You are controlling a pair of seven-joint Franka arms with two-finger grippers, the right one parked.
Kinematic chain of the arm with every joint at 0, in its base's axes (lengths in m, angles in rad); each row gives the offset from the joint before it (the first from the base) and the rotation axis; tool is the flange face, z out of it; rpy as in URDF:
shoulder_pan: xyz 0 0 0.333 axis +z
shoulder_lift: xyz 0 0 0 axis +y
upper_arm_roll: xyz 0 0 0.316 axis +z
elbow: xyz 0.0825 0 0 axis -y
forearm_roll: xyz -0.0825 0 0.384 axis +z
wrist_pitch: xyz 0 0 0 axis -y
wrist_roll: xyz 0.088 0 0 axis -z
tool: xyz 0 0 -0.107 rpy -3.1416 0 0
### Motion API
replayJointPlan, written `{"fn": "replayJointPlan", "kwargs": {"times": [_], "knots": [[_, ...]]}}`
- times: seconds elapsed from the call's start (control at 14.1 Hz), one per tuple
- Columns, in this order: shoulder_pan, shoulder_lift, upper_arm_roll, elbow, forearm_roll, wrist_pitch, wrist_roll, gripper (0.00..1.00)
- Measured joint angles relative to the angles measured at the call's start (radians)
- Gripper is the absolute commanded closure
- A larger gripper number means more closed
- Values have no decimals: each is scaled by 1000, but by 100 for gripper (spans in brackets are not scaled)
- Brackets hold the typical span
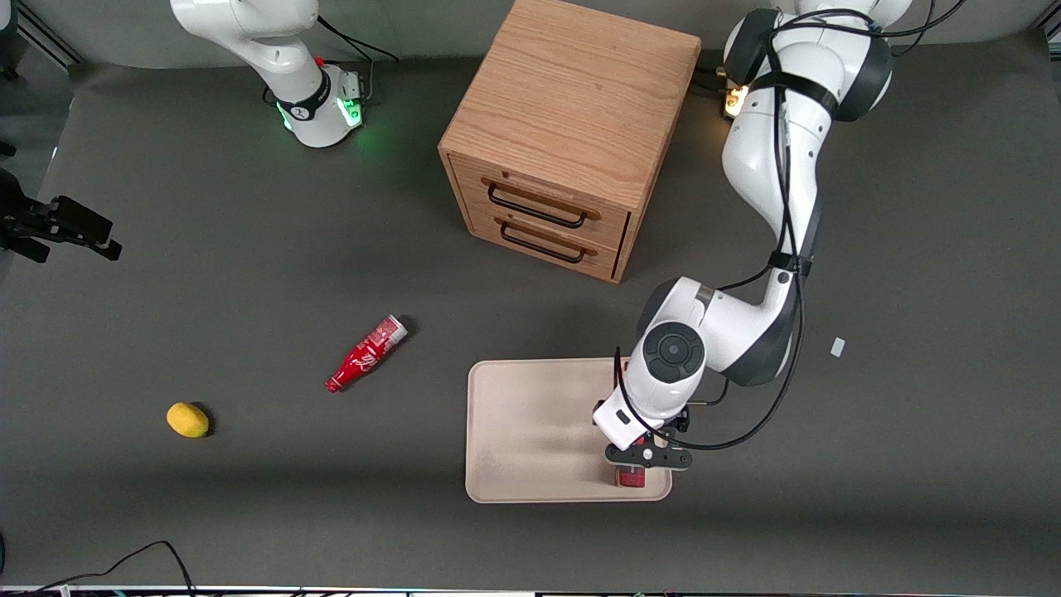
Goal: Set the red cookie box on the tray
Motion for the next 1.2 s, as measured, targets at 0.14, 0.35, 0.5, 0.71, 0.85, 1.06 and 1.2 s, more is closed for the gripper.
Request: {"fn": "replayJointPlan", "kwargs": {"times": [0.14, 0.35, 0.5, 0.71, 0.85, 1.06, 1.2], "knots": [[1, -66, -1, 15, 0, -96, -4, 0], [4, -235, 0, -23, 0, -259, 0, 0], [18, -394, 4, -166, 1, -283, 30, 0], [102, -641, 10, -436, 0, -291, 180, 0], [185, -775, 13, -577, -4, -300, 294, 0], [290, -945, 21, -755, -6, -303, 405, 0], [349, -1024, 23, -819, -7, -333, 436, 0]]}}
